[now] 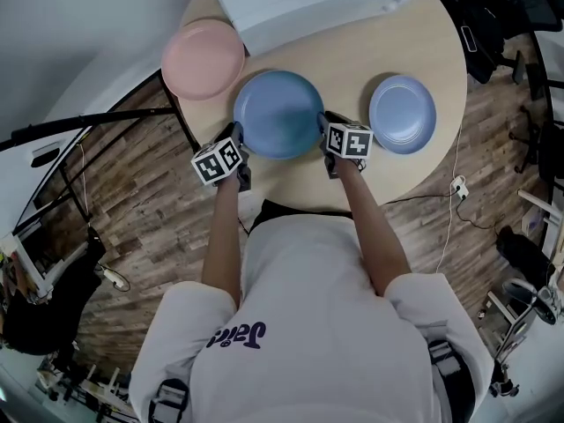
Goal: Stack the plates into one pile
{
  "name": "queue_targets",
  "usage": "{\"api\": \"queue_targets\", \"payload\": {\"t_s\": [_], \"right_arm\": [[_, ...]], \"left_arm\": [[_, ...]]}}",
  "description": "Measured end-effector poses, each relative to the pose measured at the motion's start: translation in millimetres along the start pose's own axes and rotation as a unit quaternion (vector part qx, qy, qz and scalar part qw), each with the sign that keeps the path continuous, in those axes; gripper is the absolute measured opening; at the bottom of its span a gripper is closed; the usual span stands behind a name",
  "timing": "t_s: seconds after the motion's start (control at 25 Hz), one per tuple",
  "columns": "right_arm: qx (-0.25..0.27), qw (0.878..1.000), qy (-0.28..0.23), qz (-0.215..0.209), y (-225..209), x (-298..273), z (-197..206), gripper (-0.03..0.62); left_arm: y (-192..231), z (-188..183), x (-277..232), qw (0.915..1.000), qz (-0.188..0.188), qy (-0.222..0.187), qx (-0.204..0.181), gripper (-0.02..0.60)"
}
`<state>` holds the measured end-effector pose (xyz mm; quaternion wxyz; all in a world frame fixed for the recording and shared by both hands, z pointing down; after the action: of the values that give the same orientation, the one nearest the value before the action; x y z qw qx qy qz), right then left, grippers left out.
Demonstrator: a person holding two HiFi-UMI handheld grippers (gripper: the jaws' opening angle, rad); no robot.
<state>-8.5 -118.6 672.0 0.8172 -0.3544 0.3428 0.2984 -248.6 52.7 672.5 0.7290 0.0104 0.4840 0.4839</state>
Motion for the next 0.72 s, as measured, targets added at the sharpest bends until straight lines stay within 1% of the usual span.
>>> {"api": "queue_targets", "payload": {"t_s": [0.16,0.44,0.52,0.6,0.72], "right_arm": [[0.009,1.000,0.002,-0.002,4.4,-0.7,0.2,0.054],[0.002,1.000,0.000,-0.002,2.4,-3.2,0.5,0.044],[-0.006,1.000,0.000,-0.003,3.0,-1.3,0.2,0.043],[-0.008,1.000,-0.004,-0.005,5.1,1.2,-2.3,0.041],[-0.001,1.000,-0.009,-0.004,8.6,6.4,-8.3,0.040]], "left_arm": [[2.3,2.3,2.2,0.9999,0.001,0.002,0.014,0.045],[2.6,6.9,2.4,0.9996,0.006,0.004,0.028,0.031],[2.9,8.2,2.7,0.9994,0.005,0.011,0.034,0.026],[2.3,7.4,3.9,0.9994,0.004,0.016,0.030,0.026],[-1.4,3.2,8.6,0.9995,0.005,0.010,0.028,0.025]]}}
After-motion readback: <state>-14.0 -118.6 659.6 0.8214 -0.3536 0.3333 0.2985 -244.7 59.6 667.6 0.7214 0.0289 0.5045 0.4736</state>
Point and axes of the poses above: the fingertips, and each gripper's own axes: x backward along the fingers, y to its left, z out of its underside, the point moved 6 cm from there along x, backward along the fingers, and after that the axes turned 4 degrees about -y, right-handed, at the moved point
